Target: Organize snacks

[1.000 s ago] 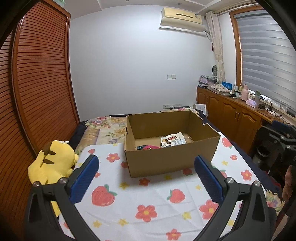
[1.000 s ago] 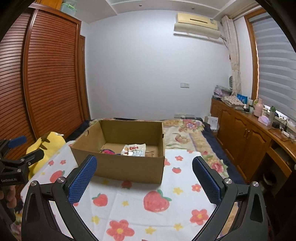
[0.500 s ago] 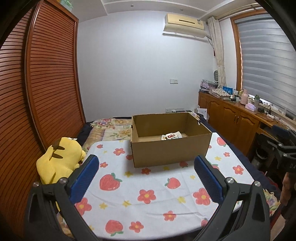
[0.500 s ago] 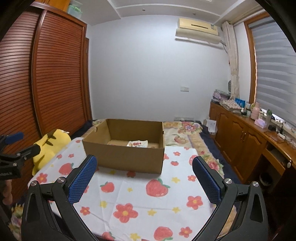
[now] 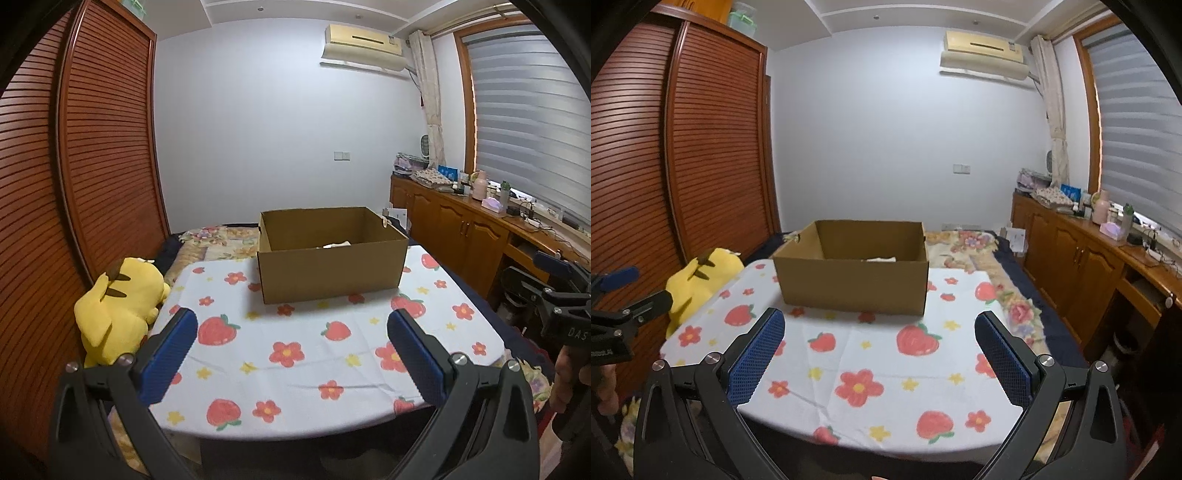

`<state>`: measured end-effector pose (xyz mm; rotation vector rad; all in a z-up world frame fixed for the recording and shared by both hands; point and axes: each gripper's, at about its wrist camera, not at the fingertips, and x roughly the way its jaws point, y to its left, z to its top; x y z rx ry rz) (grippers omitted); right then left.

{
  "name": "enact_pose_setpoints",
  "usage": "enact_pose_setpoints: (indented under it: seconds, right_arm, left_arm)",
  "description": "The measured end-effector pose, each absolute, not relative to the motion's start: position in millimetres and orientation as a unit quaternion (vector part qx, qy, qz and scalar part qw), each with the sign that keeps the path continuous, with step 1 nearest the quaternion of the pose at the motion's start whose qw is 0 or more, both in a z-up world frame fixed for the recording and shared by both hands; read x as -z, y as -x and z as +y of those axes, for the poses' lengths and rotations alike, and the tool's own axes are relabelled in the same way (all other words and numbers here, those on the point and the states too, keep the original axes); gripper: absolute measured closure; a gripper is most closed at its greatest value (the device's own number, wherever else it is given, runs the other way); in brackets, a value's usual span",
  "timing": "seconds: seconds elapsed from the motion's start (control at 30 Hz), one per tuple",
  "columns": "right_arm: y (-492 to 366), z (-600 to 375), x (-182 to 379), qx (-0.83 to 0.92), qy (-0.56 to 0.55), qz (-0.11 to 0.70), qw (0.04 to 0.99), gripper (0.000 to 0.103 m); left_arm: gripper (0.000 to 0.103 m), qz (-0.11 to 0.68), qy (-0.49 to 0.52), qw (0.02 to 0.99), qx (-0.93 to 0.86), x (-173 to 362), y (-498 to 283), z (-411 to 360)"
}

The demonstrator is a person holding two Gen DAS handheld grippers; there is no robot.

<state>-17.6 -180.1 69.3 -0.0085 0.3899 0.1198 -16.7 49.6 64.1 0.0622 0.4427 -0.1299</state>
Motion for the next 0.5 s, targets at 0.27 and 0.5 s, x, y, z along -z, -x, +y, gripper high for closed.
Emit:
enact_pose_setpoints:
  seconds: [0.27, 0.5]
  right_arm:
    - [38.1, -184.2, -64.1, -0.050, 0.000, 0.184, 0.982, 0.000]
    - [39.3, -178.9, -49.9, -0.044, 0.005, 0.185, 0.982, 0.000]
  left_arm:
    - [0.000, 0.205, -0.048, 0.977, 0.036, -50.4, 27.4, 50.1]
    - [0.000, 0.202, -0.044, 0.978, 0.036, -40.1, 28.6, 50.1]
